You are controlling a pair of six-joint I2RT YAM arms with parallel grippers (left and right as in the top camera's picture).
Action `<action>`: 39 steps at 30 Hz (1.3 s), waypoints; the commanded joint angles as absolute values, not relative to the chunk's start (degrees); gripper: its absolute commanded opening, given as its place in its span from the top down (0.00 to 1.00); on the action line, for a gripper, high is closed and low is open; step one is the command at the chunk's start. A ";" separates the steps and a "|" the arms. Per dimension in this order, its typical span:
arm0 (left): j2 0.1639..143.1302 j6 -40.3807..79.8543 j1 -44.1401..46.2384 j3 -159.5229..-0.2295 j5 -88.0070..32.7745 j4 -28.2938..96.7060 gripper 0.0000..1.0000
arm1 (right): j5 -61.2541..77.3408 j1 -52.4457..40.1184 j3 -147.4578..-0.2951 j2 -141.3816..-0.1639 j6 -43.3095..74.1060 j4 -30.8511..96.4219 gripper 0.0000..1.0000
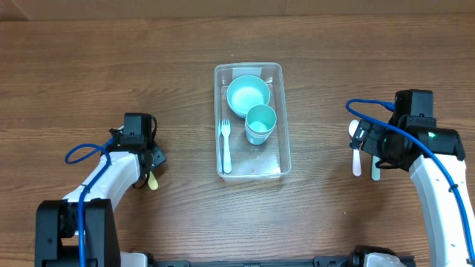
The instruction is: Pack container
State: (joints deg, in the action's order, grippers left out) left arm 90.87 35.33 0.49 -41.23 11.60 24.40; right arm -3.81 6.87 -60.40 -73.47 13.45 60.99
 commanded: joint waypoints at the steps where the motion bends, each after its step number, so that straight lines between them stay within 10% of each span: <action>1: 94.72 36.42 0.30 -40.23 8.86 25.71 0.76 | -3.95 7.16 -60.60 -73.32 13.47 60.69 0.00; 15: 90.06 33.30 1.10 -56.66 8.91 40.16 0.87 | -3.95 7.14 -60.60 -73.32 13.47 60.69 0.00; 24: 88.68 35.94 21.06 -71.35 7.86 45.69 0.84 | -3.95 7.14 -60.60 -73.32 13.47 60.69 0.00; 34: 88.71 22.68 21.04 -74.11 17.39 61.14 0.45 | -3.95 7.14 -60.60 -73.32 13.47 60.69 0.00; 39: 88.82 22.68 20.78 -60.27 17.19 39.55 0.39 | -3.95 7.14 -60.60 -73.32 13.47 60.69 0.00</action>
